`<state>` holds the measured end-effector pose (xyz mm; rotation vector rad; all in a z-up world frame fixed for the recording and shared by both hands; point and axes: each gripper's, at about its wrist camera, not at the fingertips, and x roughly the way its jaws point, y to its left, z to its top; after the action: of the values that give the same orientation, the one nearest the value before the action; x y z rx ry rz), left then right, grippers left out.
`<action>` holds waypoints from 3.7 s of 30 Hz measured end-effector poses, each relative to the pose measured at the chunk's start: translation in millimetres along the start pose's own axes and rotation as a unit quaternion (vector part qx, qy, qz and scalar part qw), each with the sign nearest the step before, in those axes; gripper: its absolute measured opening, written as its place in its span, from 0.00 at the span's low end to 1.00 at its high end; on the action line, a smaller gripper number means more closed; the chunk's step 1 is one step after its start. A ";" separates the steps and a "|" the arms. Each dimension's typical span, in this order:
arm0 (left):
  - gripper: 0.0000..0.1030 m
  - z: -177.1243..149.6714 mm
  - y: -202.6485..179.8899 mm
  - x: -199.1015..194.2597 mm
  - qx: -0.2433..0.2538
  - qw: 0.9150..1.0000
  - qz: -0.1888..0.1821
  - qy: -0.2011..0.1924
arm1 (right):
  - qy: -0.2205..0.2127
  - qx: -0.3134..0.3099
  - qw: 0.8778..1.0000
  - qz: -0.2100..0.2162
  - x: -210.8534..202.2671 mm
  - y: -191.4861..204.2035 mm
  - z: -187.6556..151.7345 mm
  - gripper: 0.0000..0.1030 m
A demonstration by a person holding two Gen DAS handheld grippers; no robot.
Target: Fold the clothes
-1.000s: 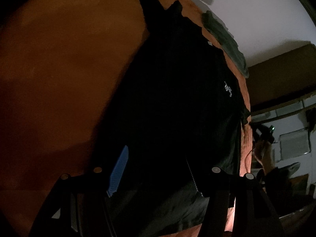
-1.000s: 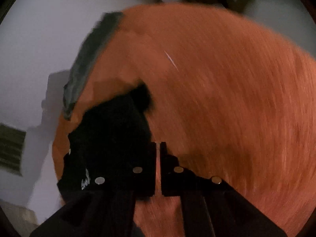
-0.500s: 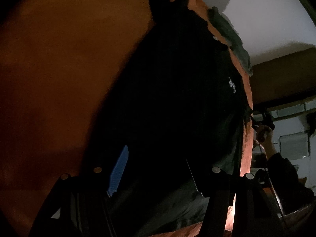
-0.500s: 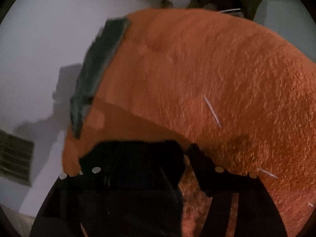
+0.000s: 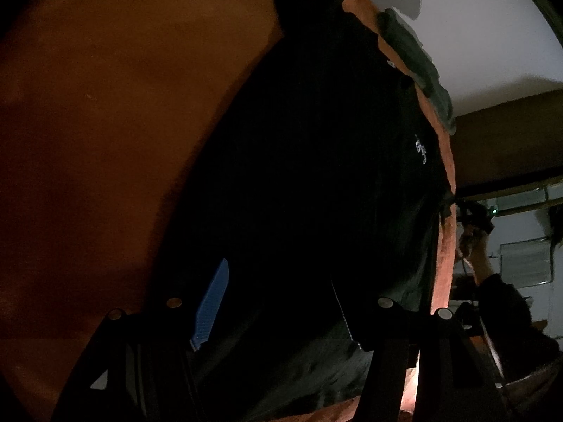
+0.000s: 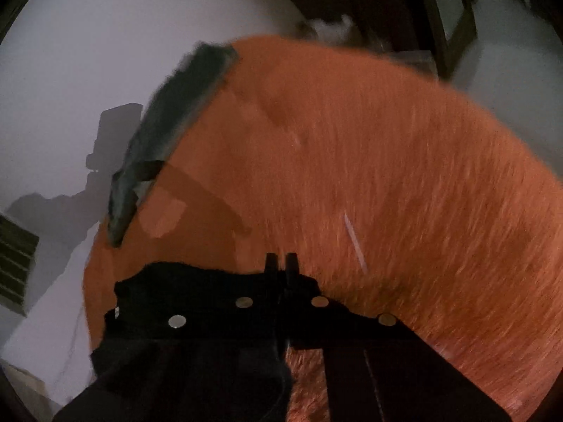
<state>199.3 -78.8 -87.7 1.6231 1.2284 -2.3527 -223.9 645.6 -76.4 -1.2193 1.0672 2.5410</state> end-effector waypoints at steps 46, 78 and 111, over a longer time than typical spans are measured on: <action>0.60 9.8 -32.2 -33.4 0.070 0.996 0.022 -0.049 | 0.104 -0.250 0.956 0.112 -21.0 211.6 -90.2 0.03; 0.60 -3.0 -41.3 -12.0 0.091 0.996 -0.005 0.004 | 0.139 -0.450 0.882 0.012 -15.6 201.8 -201.3 0.15; 0.60 -25.4 -17.9 -24.5 0.050 0.998 -0.029 0.027 | 0.200 -0.703 0.680 0.057 -18.5 209.0 -235.0 0.08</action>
<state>222.4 -60.4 -61.4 1.7139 1.2012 -2.4585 -144.6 341.9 -49.2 -1.9436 -1.3085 3.0867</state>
